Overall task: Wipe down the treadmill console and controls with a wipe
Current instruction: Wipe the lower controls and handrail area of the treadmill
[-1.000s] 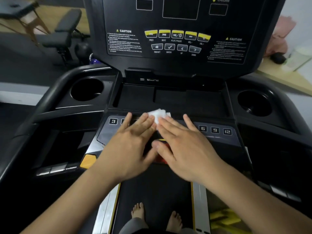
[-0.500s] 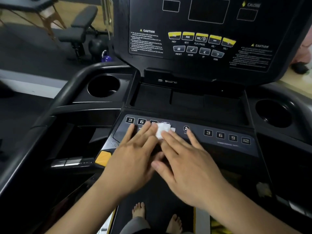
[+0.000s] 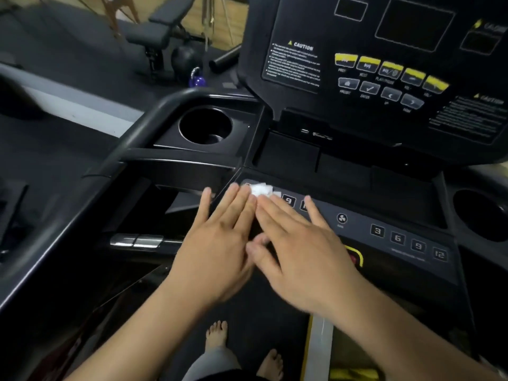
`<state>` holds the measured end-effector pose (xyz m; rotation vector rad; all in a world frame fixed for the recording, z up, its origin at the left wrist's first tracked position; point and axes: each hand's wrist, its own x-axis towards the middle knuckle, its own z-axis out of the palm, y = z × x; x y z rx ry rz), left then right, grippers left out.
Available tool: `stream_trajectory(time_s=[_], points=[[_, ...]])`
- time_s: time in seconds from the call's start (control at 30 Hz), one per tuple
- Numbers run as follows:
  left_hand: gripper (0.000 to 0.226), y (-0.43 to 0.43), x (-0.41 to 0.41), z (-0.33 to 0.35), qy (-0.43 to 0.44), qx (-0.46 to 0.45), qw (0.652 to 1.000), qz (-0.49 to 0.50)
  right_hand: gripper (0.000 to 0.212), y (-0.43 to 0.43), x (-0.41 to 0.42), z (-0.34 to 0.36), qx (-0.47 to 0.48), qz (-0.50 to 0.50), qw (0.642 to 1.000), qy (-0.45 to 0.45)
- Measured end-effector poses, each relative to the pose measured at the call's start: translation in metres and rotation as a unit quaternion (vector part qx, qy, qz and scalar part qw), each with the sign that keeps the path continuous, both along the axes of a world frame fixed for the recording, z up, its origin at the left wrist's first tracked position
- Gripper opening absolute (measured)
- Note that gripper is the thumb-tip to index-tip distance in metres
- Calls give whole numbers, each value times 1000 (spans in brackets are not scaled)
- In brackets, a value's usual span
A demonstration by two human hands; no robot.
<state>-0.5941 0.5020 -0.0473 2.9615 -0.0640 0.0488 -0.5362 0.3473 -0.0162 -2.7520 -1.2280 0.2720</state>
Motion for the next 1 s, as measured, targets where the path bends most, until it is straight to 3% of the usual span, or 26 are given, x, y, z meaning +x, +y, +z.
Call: stream_trajectory(time_s=[0.1,0.23,0.4,0.6,0.77,0.87,1.0], points=[[71,10,28,6,0,-20,999,38,69,21,26,9,11,-4,1000,-1],[59,22,28,6,-32,-197,979,32,69,29,28,10,17,13,1000,1],[55,33,-15,-17,-75,-209,975,4,66,13,-6,-6,17,56,998,-17],[53,45,16,-10,-22,-290,956,30,68,42,16,6,-19,39,999,-31],[31,56,-31,-10,-12,-360,932,40,70,34,-26,-6,-9,69,997,-23],[38,57,-54,-13,9,-312,950,34,71,28,-48,-18,-7,82,996,-18],[47,46,-34,-3,-3,-175,984,4,66,25,-31,-16,-6,57,997,-49]])
